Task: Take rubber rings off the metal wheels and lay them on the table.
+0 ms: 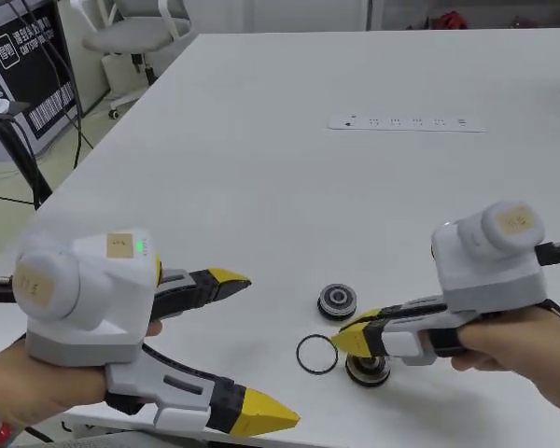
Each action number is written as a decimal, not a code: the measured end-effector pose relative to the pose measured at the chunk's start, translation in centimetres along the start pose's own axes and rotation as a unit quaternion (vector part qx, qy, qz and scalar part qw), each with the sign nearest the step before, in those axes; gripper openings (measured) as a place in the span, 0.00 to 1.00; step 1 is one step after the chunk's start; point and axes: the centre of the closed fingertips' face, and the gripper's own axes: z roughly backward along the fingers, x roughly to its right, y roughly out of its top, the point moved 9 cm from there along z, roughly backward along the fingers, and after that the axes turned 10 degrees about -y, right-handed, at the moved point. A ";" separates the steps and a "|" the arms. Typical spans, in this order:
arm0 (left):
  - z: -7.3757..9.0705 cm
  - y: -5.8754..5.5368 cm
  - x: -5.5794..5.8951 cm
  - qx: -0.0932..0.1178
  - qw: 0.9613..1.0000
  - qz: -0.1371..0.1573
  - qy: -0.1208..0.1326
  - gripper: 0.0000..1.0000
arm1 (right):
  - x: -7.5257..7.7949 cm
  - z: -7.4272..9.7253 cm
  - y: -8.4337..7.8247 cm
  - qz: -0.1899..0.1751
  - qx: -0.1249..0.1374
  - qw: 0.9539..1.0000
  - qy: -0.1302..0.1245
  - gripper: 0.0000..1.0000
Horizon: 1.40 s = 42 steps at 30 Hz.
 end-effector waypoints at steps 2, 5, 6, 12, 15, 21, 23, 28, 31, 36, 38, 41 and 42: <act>0.0 0.0 0.0 0.000 1.000 0.001 0.000 0.93 | -0.1 0.1 0.1 0.005 0.000 1.000 -0.001 0.08; 0.0 -0.1 0.0 -0.001 1.000 0.001 -0.001 0.93 | -0.2 0.2 0.3 0.020 0.002 1.000 -0.004 0.09; 0.0 -0.1 0.0 -0.001 1.000 0.001 -0.002 0.93 | -0.2 0.3 0.4 0.022 0.003 1.000 -0.004 0.09; -0.1 -0.1 0.1 -0.004 1.000 -0.001 -0.002 0.93 | -0.1 0.6 0.6 0.046 0.002 0.999 -0.009 0.12; 0.0 -0.1 0.1 -0.005 1.000 0.000 -0.002 0.93 | 0.0 0.9 0.9 0.064 0.004 0.998 -0.013 0.13; -0.1 -0.1 0.1 -0.009 1.000 0.000 -0.004 0.92 | 0.1 1.5 1.4 0.102 0.012 0.995 -0.016 0.19; -0.1 -0.1 0.2 -0.010 1.000 0.001 -0.006 0.92 | 0.1 1.7 1.5 0.115 0.012 0.993 -0.016 0.21; -0.1 -0.2 0.2 -0.012 1.000 0.002 -0.007 0.92 | 0.2 2.2 1.7 0.142 0.014 0.990 -0.015 0.25; -0.1 -0.2 0.2 -0.013 1.000 0.003 -0.008 0.92 | 0.4 2.5 1.8 0.141 0.016 0.990 -0.012 0.26; -0.1 -0.2 0.2 -0.016 1.000 0.004 -0.012 0.90 | 1.1 3.1 1.7 0.143 0.014 0.990 -0.014 0.27; -0.2 -0.2 0.3 -0.016 1.000 0.004 -0.012 0.91 | 1.3 3.5 1.7 0.142 0.014 0.990 -0.015 0.27; 0.0 -0.1 0.1 -0.012 1.000 0.004 -0.006 0.91 | 1.6 3.9 1.8 0.141 0.019 0.990 -0.017 0.28; 0.0 0.1 0.1 -0.005 1.000 0.004 -0.006 0.91 | 1.7 4.0 1.9 0.141 0.023 0.990 -0.018 0.28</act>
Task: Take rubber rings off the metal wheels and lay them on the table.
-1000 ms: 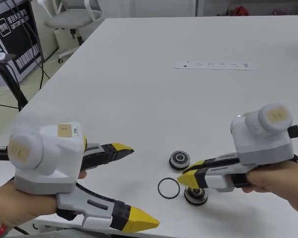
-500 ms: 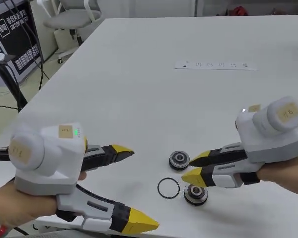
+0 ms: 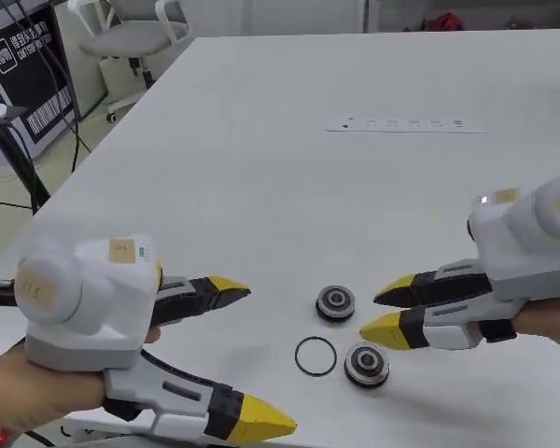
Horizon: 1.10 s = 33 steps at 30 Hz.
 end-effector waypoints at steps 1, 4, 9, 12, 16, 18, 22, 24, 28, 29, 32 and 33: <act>0.1 0.1 0.0 0.004 1.000 0.000 -0.001 0.91 | 0.1 0.1 0.0 0.000 0.002 1.000 -0.001 0.28; 0.0 0.9 0.2 0.009 1.000 -0.001 -0.006 0.92 | 0.6 0.4 0.2 -0.008 0.010 1.000 -0.009 0.28; -0.8 2.3 0.7 -0.002 0.999 -0.029 -0.024 0.92 | 1.0 0.7 0.2 -0.013 0.015 1.000 -0.015 0.27; -1.2 3.3 0.7 -0.009 0.998 -0.049 -0.029 0.91 | 1.4 1.1 0.2 -0.013 0.022 0.999 -0.024 0.27; -2.0 5.3 0.7 -0.008 0.996 -0.073 -0.043 0.90 | 1.7 1.4 0.3 -0.022 0.030 0.999 -0.031 0.26; -2.5 6.1 0.6 -0.012 0.995 -0.089 -0.053 0.87 | 1.7 1.4 0.3 -0.023 0.032 0.999 -0.032 0.26; -3.8 7.4 0.5 -0.016 0.991 -0.117 -0.070 0.85 | 1.5 1.2 0.2 -0.021 0.028 0.999 -0.031 0.26; -4.4 7.7 0.3 -0.017 0.989 -0.123 -0.075 0.84 | 1.5 1.2 0.2 -0.021 0.027 0.999 -0.030 0.25; -5.7 7.7 -0.3 -0.022 0.988 -0.128 -0.087 0.78 | 1.3 1.0 0.1 -0.021 0.023 0.999 -0.024 0.24; -6.1 7.6 -0.4 -0.023 0.988 -0.129 -0.087 0.77 | 1.3 1.0 0.0 -0.021 0.021 0.999 -0.024 0.24; -6.7 6.9 -0.8 -0.013 0.988 -0.125 -0.085 0.73 | 1.3 0.9 -0.1 -0.020 0.018 0.999 -0.020 0.24; -6.9 6.3 -1.0 -0.012 0.989 -0.119 -0.082 0.72 | 1.3 0.9 -0.1 -0.021 0.017 0.999 -0.019 0.24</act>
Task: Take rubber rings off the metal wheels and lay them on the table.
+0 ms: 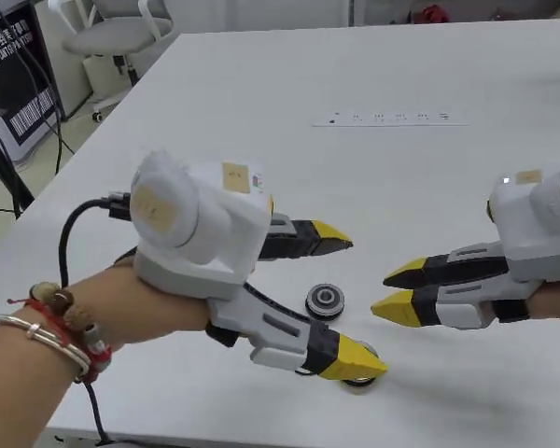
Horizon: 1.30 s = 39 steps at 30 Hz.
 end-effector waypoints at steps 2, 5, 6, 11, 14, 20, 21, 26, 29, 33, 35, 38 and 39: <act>-0.1 -0.9 0.0 -0.001 1.000 0.006 0.006 0.68 | 0.0 -0.1 -0.1 -0.001 -0.002 1.000 0.001 0.24; -0.3 -2.6 -0.1 -0.014 1.000 0.021 0.013 0.66 | -0.2 -0.3 -0.4 -0.003 -0.013 1.000 0.015 0.24; -0.4 -3.1 0.0 -0.029 0.999 0.017 0.008 0.65 | -0.3 -0.4 -0.6 0.000 -0.019 1.000 0.019 0.24; -0.7 -4.4 -0.1 -0.055 0.998 0.024 0.005 0.58 | -0.9 -0.5 -1.5 0.020 -0.050 0.998 0.038 0.24; -1.0 -4.5 0.0 -0.052 0.998 0.032 0.002 0.56 | -1.1 -0.6 -1.7 0.030 -0.060 0.997 0.048 0.24; -1.5 -4.6 -0.2 -0.042 0.998 0.043 0.008 0.52 | -1.4 -0.7 -2.3 0.049 -0.075 0.994 0.066 0.25; -1.6 -4.7 -0.2 -0.043 0.998 0.047 0.007 0.50 | -1.4 -0.7 -2.4 0.054 -0.079 0.993 0.069 0.25; -2.1 -5.0 0.1 -0.052 0.998 0.042 0.001 0.42 | -1.6 -0.9 -3.2 0.079 -0.099 0.989 0.074 0.25; -2.5 -5.1 0.0 -0.052 0.997 0.049 0.004 0.35 | -1.7 -1.1 -3.4 0.088 -0.104 0.987 0.080 0.25; -2.9 -5.4 0.1 -0.060 0.997 0.042 -0.004 0.28 | -1.9 -1.4 -3.5 0.101 -0.109 0.985 0.086 0.24; -3.0 -5.4 0.2 -0.060 0.997 0.041 -0.006 0.27 | -2.0 -1.6 -3.6 0.108 -0.112 0.984 0.088 0.24; -3.2 -5.4 0.2 -0.059 0.997 0.042 -0.006 0.23 | -2.1 -1.7 -3.7 0.114 -0.114 0.983 0.090 0.24; -3.2 -5.4 0.1 -0.058 0.997 0.043 -0.005 0.22 | -2.1 -1.7 -3.7 0.115 -0.113 0.983 0.090 0.24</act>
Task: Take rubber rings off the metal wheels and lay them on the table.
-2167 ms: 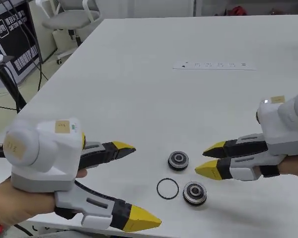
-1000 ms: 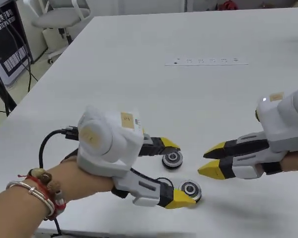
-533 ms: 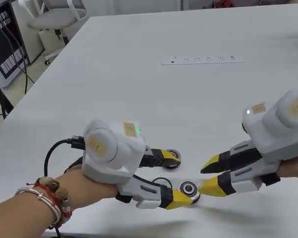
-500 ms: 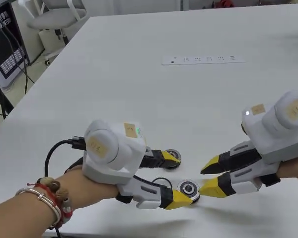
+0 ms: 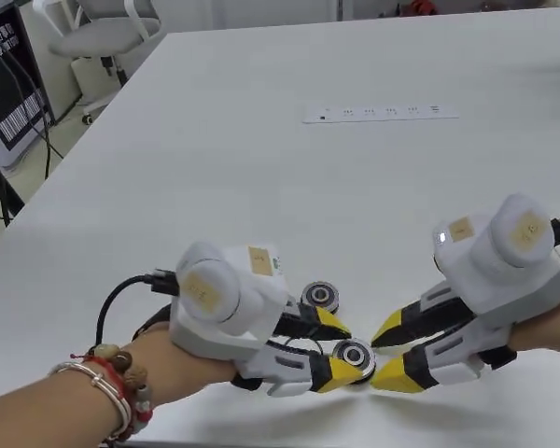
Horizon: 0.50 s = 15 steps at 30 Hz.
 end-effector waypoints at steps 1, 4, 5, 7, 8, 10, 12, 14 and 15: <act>-0.1 -0.1 0.0 -0.001 1.000 0.002 0.000 0.20 | 0.0 0.0 0.0 0.002 0.001 1.000 0.000 0.23; -0.2 -0.4 0.1 -0.008 1.000 -0.008 -0.003 0.18 | 0.0 -0.1 0.1 0.006 0.002 1.000 0.000 0.22; -0.3 -0.3 0.1 -0.008 1.000 -0.012 -0.002 0.19 | -0.1 -0.2 0.1 0.007 0.002 1.000 0.000 0.22; -0.2 -0.3 0.1 -0.006 1.000 -0.008 -0.001 0.18 | -0.1 -0.2 0.1 0.010 0.003 1.000 -0.001 0.21; -0.2 -0.3 0.0 -0.005 1.000 -0.008 0.000 0.17 | -0.1 -0.3 0.1 0.011 0.003 1.000 -0.001 0.21; -0.1 -0.4 -0.1 -0.004 1.000 -0.008 0.004 0.15 | -0.2 -0.3 0.1 0.014 0.003 1.000 -0.002 0.21; -0.1 -0.4 -0.1 -0.004 1.000 -0.011 0.006 0.14 | -0.2 -0.3 0.2 0.016 0.004 1.000 -0.003 0.20; -0.1 -0.4 -0.1 -0.003 1.000 -0.011 0.006 0.14 | -0.1 -0.3 0.2 0.018 0.006 1.000 -0.005 0.19; -0.1 -0.4 -0.1 -0.003 1.000 -0.011 0.006 0.14 | -0.1 -0.3 0.2 0.019 0.007 1.000 -0.005 0.19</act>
